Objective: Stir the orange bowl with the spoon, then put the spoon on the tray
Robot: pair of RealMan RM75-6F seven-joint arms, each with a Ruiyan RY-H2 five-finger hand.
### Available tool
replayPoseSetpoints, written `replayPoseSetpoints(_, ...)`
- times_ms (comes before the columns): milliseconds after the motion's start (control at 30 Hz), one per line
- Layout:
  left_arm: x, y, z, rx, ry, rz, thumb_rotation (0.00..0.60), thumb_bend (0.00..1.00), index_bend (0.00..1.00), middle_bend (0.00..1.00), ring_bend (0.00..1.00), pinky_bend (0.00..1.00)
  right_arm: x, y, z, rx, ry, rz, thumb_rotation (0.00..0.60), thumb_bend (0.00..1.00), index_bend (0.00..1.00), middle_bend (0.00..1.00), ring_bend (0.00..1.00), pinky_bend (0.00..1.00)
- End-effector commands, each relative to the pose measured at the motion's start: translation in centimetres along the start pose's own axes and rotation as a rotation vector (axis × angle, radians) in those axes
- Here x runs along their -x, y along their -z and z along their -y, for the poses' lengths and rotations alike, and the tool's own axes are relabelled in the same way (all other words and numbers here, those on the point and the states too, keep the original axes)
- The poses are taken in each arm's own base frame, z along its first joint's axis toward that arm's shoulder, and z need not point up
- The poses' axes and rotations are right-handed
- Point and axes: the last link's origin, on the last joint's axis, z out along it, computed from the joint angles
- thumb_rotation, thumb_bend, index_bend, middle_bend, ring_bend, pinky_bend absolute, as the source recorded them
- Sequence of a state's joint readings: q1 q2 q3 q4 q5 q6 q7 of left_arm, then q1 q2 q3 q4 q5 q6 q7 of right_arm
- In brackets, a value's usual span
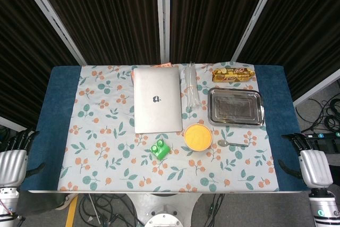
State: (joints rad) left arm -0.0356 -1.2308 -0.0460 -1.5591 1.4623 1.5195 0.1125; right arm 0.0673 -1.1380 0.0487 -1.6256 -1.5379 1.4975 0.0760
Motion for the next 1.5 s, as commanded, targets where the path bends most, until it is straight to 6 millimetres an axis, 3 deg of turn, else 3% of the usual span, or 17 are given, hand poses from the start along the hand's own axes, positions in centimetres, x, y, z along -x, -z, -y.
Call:
replayPoseSetpoints(33,0.1,-0.2,-0.2,0.001,0.002,0.004,0.6,0.14,0.22,0.2,0.12,0.18,0.0,-0.2,0.1,-0.002,0.0,0.0,0.6,0.17,0.24,0.25,0.17,0.26)
replayPoseSetpoints(467,0.0,-0.2,-0.4,0.012,0.013,0.003,0.6,0.14,0.22,0.2,0.12,0.18,0.3,-0.4,0.4,-0.028,0.017,0.022,0.6,0.17,0.24,0.26,0.17,0.26)
replayPoseSetpoints(567,0.0,-0.2,-0.4,0.014,0.017,0.005,0.6,0.14,0.22,0.2,0.12,0.18,0.5,-0.9,1.0,-0.051,0.056,0.038,0.6,0.17,0.24,0.31,0.22,0.29)
replayPoseSetpoints(700,0.1,-0.2,-0.4,0.014,0.023,0.009,0.6,0.14,0.22,0.2,0.12,0.18,1.6,-2.5,2.2,-0.068,0.136,0.079,0.6,0.17,0.26,0.5,0.5,0.62)
replayPoseSetpoints(800,0.3,-0.2,-0.3,0.012,0.027,0.014,0.6,0.14,0.22,0.19,0.12,0.18,2.7,-4.2,2.9,-0.076,0.158,0.128,0.6,0.19,0.32,0.67,0.69,0.82)
replayPoseSetpoints(967,0.5,-0.1,-0.3,0.01,0.03,0.026,0.6,0.14,0.22,0.2,0.12,0.18,5.3,-6.9,3.5,-0.073,0.151,0.216,0.6,0.22,0.44,0.87,0.88,0.99)
replayPoseSetpoints(1233,0.7,-0.1,-0.1,0.004,0.033,0.033,0.6,0.14,0.22,0.2,0.12,0.18,9.3,-10.0,3.7,-0.058,0.211,0.356,0.6,0.23,0.46,0.9,0.91,1.0)
replayPoseSetpoints(1500,0.8,-0.3,-0.1,0.002,0.035,0.044,0.6,0.14,0.22,0.2,0.12,0.18,11.8,-11.5,4.3,-0.055,0.222,0.415,0.6,0.24,0.47,0.9,0.91,1.0)
